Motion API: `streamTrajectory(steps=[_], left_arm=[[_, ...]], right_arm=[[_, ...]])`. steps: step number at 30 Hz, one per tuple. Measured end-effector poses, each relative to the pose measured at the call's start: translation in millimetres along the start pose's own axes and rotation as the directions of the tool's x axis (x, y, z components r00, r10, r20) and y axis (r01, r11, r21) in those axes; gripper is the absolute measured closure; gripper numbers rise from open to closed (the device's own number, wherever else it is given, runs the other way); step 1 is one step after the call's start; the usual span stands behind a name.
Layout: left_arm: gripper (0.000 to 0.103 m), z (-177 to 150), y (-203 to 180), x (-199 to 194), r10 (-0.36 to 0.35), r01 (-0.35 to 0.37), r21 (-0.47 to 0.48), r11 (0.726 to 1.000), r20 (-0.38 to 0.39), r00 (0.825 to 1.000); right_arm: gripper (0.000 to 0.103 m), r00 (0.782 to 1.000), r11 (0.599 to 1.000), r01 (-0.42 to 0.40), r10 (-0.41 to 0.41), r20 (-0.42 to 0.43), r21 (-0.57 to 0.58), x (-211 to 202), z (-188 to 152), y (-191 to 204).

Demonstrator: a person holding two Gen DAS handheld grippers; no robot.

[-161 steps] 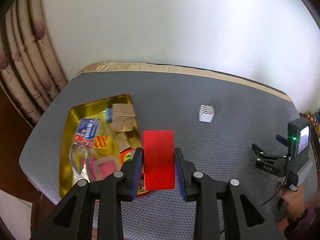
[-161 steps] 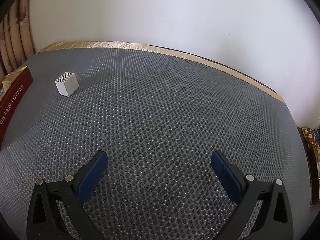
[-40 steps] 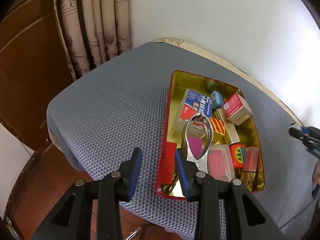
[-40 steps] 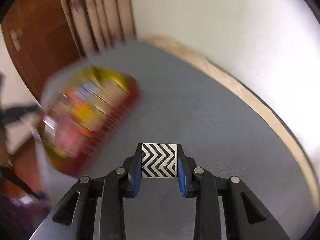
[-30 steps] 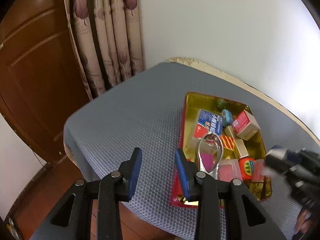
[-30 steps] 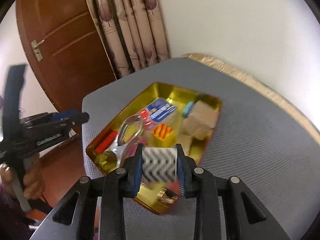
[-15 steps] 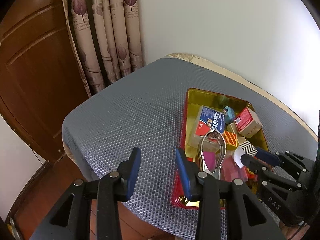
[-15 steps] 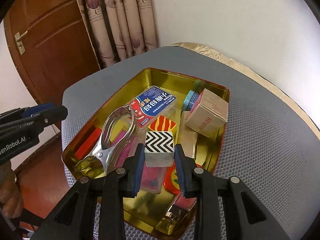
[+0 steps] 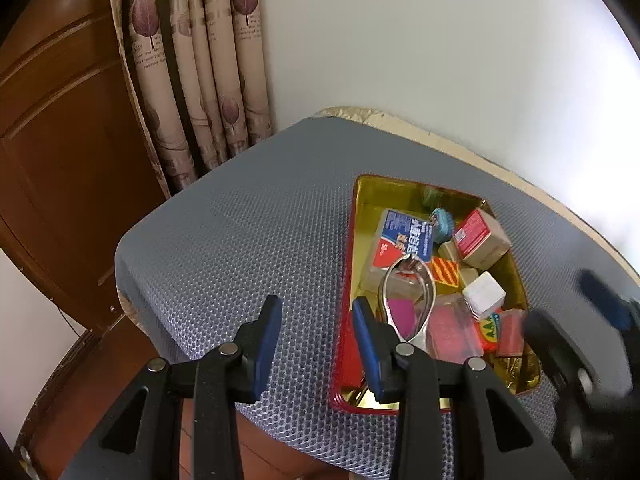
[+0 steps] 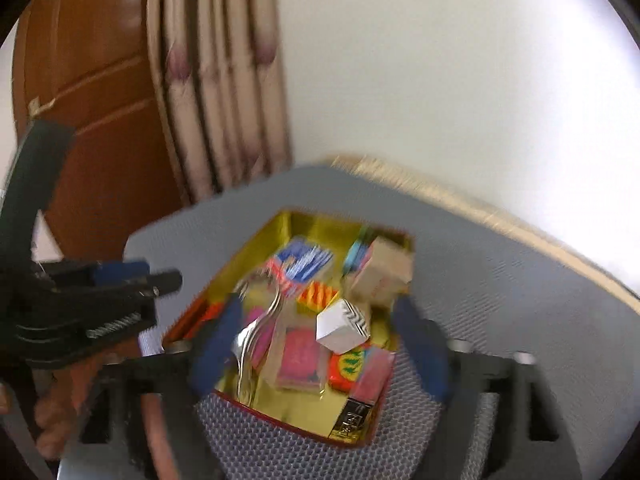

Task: Organize rigid objects

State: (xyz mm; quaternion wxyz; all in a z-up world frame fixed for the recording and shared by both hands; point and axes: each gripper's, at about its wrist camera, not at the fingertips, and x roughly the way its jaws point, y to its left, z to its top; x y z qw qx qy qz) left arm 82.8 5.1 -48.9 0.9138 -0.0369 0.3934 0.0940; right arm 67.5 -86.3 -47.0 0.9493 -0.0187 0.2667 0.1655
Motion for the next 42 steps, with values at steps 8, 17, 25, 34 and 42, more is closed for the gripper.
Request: streamTrajectory(steps=[8,17,25,34,42], left_arm=[[0.066,-5.2,-2.8,-30.6,-0.073,0.074,-0.016,0.997,0.070,0.995],[0.062,-23.1,2.3,-73.8,-0.095,0.091,0.033,0.995,0.129,0.987],[0.060,-49.2,10.4,-102.1,-0.084,0.071,0.063,0.995,0.235,0.968],[0.060,-58.5,14.9,-113.4,-0.160,0.142,0.090,0.986,0.245,0.956],[0.060,-61.2,11.6,-109.4,-0.182,0.162,0.107,0.981,0.224,0.957]], right_arm=[[0.002,0.978,0.987,0.161,-0.159,0.139,-0.002,-55.4,-9.2,20.7],[0.001,0.954,0.976,0.213,-0.220,0.203,0.053,-106.7,-12.2,25.3],[0.001,0.929,0.959,0.277,-0.281,0.241,0.051,-137.6,-17.8,39.5],[0.001,0.898,0.926,0.357,-0.376,0.227,0.124,-158.4,-19.0,47.5],[0.001,0.864,0.905,0.417,-0.422,0.275,0.081,-171.6,-22.2,66.8]])
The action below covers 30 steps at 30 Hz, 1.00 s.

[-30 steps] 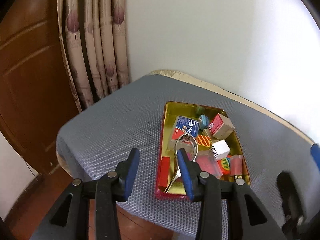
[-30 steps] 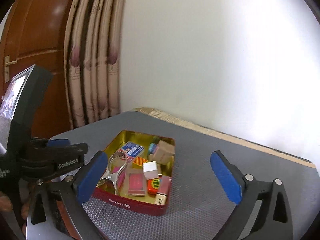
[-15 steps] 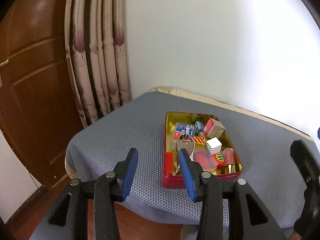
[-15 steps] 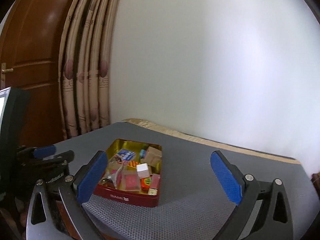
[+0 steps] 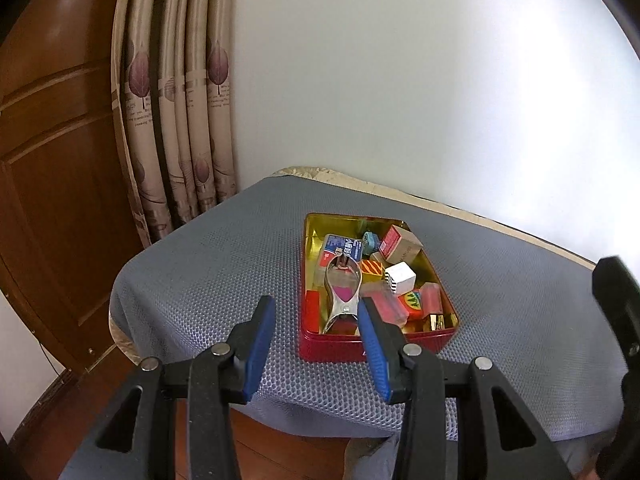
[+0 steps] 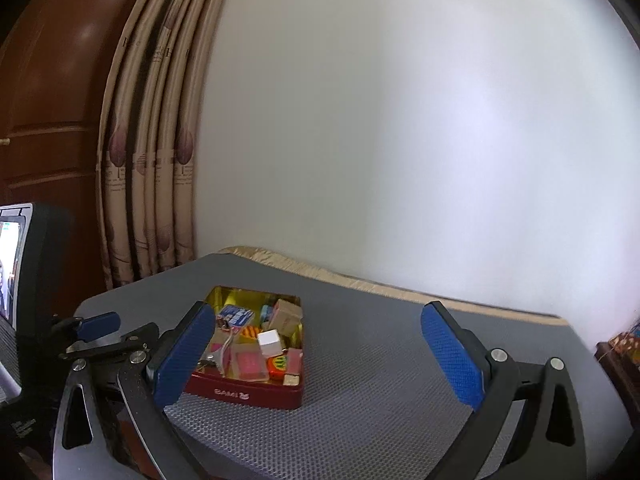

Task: Organize rigid objects

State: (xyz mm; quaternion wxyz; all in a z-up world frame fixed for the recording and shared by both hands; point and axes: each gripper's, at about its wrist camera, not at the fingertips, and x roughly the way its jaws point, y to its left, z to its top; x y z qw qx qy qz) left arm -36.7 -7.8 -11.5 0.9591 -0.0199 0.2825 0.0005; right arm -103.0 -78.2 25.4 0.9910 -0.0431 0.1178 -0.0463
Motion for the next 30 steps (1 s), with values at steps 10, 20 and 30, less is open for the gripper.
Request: streamTrajectory(steps=[10,20,30], left_arm=[[0.060,0.0,0.3,10.5,0.002,-0.002,0.007,1.000,-0.032,0.999],[0.060,-1.0,-0.1,9.8,0.018,-0.018,0.013,1.000,-0.011,1.000],[0.060,-1.2,-0.6,4.7,0.017,-0.017,0.018,1.000,0.009,1.000]], right_arm=[[0.001,0.999,0.999,-0.002,0.004,-0.036,0.038,10.7,-4.4,-10.8],[0.001,0.999,0.999,-0.002,0.003,-0.042,0.036,11.5,-6.3,-5.2],[0.001,0.999,0.999,-0.013,0.015,-0.049,0.036,11.3,-8.0,-2.4]])
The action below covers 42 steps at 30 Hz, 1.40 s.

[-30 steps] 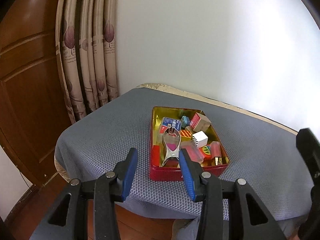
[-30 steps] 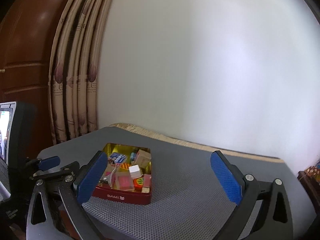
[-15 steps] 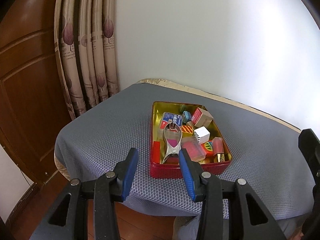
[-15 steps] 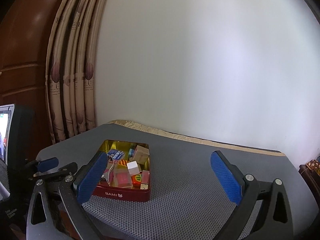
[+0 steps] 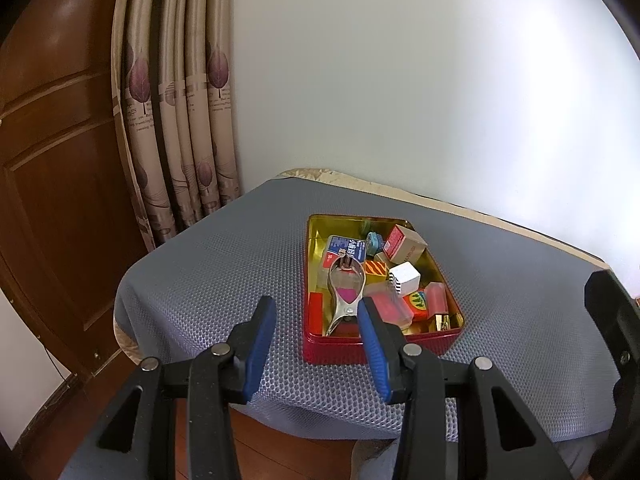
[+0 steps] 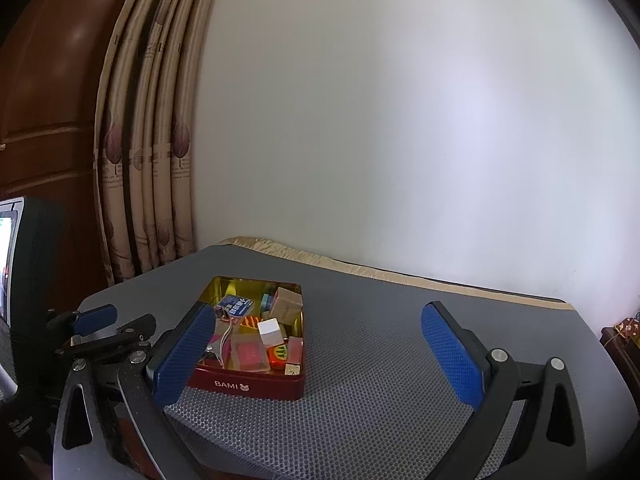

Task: Organize rigid objects

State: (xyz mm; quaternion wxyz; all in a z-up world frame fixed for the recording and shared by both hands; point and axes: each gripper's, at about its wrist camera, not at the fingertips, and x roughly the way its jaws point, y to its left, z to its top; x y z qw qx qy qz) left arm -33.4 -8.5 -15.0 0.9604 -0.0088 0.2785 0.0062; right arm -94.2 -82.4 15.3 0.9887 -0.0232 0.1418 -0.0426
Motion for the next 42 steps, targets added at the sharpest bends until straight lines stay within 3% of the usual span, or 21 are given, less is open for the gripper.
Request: streamTrajectory(steps=[42], left_arm=[[0.060,3.4,4.7,-8.4,0.009,-0.009,0.000,1.000,0.038,0.999]], right_arm=[[0.001,0.999,1.000,-0.016,0.016,-0.042,0.008,7.4,-9.8,7.9]])
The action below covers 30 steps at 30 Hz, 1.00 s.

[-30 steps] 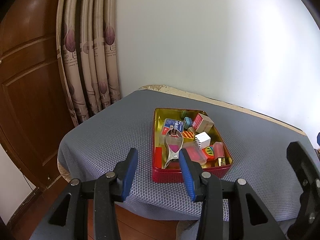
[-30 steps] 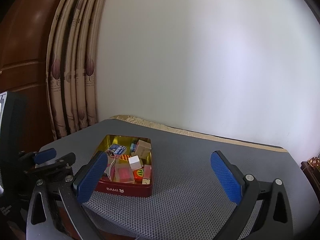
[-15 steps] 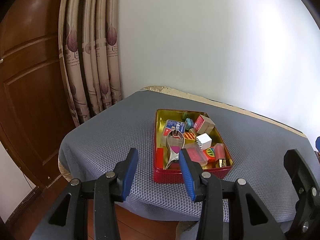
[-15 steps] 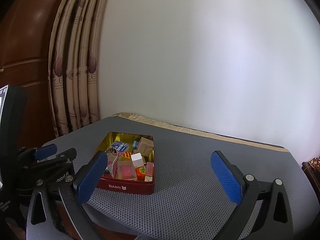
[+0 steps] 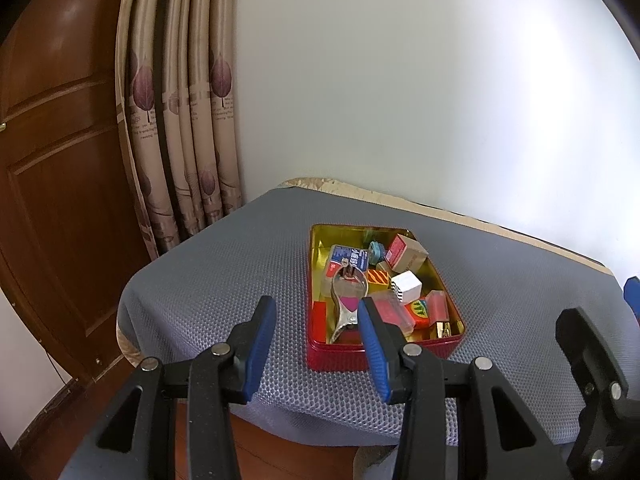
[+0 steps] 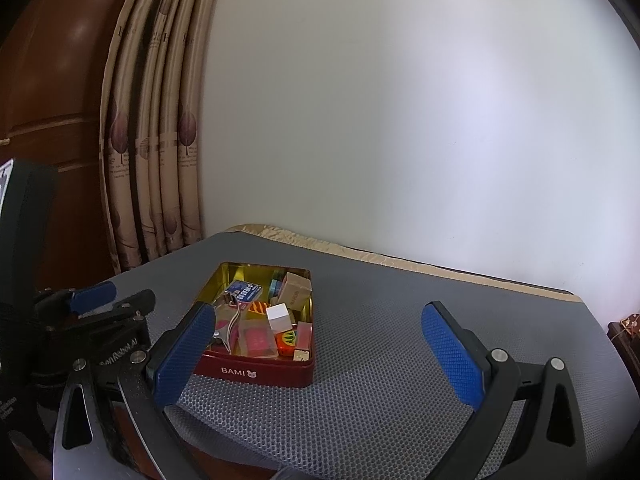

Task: Organize rigid objects

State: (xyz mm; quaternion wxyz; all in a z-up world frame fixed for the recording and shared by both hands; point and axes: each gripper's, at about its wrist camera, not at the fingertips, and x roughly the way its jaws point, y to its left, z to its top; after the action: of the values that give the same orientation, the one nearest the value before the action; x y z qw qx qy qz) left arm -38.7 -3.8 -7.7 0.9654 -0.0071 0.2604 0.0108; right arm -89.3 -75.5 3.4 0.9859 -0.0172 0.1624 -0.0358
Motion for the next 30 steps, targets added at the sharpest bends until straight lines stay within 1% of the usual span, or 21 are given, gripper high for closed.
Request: streamTrajectory(steps=[6,13,17,30], left_arm=[[0.060,4.5,8.6,-2.8,0.008,-0.007,-0.021,1.000,0.023,1.000],[0.060,6.6,9.6,-7.9,0.018,-0.018,-0.010,1.000,0.054,0.998],[0.060,6.9,8.4,-12.1,0.017,-0.018,0.004,1.000,0.074,0.997],[0.060,6.3,10.2,-9.3,-0.001,0.001,-0.003,1.000,0.047,0.999]], right_arm=[[0.001,1.000,1.000,-0.007,0.007,-0.008,0.002,5.8,-5.7,0.7],[0.001,0.999,0.999,-0.041,0.042,-0.030,0.011,13.1,-12.5,2.3],[0.001,0.998,0.999,-0.045,0.046,-0.036,0.020,15.4,-12.0,2.2],[0.001,0.997,0.998,-0.057,0.059,-0.059,0.022,17.7,-13.1,3.4]])
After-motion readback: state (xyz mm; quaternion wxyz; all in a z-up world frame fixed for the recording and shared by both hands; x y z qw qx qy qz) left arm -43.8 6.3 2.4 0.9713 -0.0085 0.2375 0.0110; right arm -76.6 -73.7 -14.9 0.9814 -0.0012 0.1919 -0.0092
